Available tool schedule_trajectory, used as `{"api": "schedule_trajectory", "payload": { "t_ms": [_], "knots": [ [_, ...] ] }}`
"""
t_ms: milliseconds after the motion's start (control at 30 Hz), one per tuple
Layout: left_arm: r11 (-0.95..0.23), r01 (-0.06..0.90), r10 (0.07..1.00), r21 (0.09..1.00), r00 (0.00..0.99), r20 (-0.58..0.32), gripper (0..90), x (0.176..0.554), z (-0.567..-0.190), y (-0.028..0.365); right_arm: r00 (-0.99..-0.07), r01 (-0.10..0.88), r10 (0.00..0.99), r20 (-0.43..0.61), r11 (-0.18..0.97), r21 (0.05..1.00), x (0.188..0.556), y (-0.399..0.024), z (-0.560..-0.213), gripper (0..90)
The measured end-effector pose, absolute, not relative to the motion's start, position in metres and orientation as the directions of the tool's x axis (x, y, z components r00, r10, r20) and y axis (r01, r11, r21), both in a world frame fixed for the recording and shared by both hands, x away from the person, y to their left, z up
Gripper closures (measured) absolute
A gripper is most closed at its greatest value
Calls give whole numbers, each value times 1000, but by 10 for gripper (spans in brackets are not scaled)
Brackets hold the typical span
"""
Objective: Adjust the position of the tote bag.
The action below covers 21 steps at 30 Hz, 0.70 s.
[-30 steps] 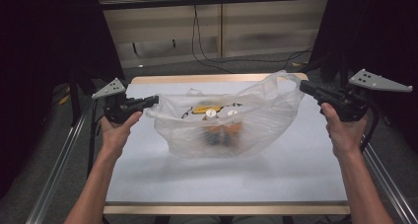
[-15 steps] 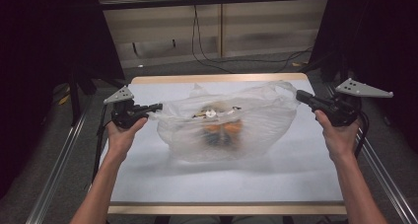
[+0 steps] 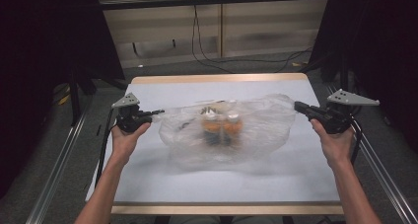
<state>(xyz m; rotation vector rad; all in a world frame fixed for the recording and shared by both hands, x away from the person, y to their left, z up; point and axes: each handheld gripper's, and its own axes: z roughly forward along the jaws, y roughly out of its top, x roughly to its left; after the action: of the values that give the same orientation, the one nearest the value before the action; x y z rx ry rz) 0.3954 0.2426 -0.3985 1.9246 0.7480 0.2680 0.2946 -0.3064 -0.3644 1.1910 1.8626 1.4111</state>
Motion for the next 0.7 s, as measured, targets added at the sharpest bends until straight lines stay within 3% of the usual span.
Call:
{"api": "schedule_trajectory", "payload": {
  "t_ms": [700],
  "knots": [
    [-341, 460, 616, 820, 768, -174, 900, 393, -449, 245, -475, 451, 869, 136, 108, 886, 301, -302, -420, 900]
  ]
}}
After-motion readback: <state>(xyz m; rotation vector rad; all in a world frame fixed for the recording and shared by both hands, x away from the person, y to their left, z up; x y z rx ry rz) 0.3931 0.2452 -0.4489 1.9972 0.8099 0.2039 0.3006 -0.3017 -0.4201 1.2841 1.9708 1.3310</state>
